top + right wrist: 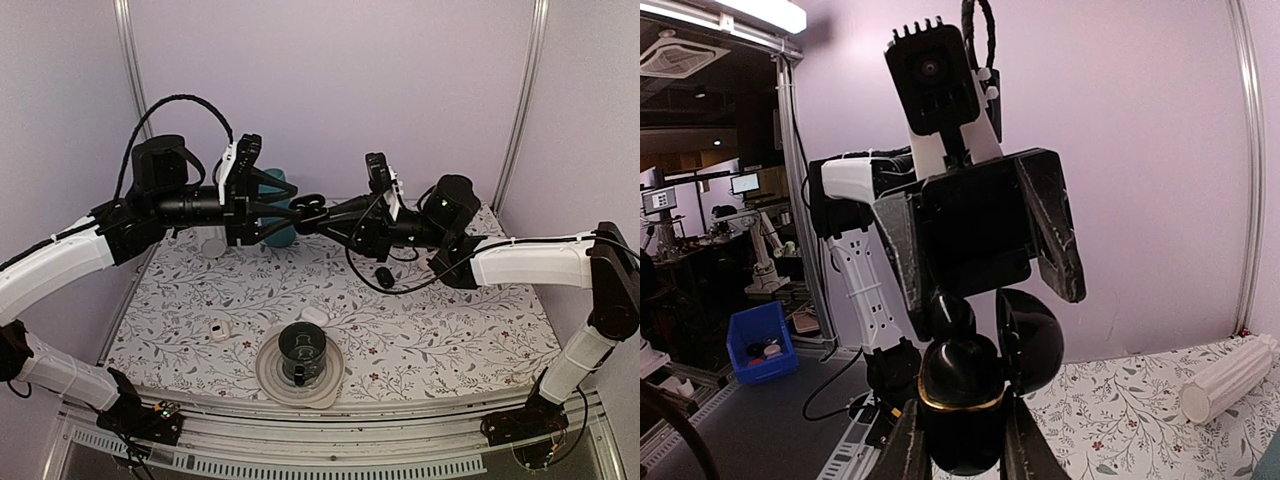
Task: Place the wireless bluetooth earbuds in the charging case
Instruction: Adjust the left earbud in the left side groove of the charging case.
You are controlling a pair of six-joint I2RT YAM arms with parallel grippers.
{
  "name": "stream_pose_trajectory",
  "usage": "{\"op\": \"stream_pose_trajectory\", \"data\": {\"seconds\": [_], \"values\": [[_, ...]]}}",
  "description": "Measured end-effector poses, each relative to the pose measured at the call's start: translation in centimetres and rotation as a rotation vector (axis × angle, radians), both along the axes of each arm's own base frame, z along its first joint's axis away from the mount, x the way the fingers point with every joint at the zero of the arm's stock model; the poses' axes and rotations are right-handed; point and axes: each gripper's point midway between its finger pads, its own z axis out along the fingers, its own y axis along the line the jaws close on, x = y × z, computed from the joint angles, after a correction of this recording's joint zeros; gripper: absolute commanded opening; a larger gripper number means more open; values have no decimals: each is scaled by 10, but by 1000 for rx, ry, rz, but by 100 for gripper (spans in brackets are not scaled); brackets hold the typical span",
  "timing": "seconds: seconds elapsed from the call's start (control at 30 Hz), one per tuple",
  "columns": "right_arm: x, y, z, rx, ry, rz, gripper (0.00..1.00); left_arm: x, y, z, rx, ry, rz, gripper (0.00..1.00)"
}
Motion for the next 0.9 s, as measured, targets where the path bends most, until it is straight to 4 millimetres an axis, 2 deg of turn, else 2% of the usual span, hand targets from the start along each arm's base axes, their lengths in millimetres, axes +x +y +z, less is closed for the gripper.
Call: {"op": "stream_pose_trajectory", "data": {"seconds": [0.33, 0.63, 0.9], "values": [[-2, 5, -4, -12, -27, -19, 2, 1, -2, -2, 3, 17, -2, 55], [4, 4, 0, 0, -43, -66, 3, -3, -3, 2, -12, 33, -23, 55], [9, 5, 1, 5, -40, -95, 3, -7, 1, 20, -70, 30, -25, 54]]}}
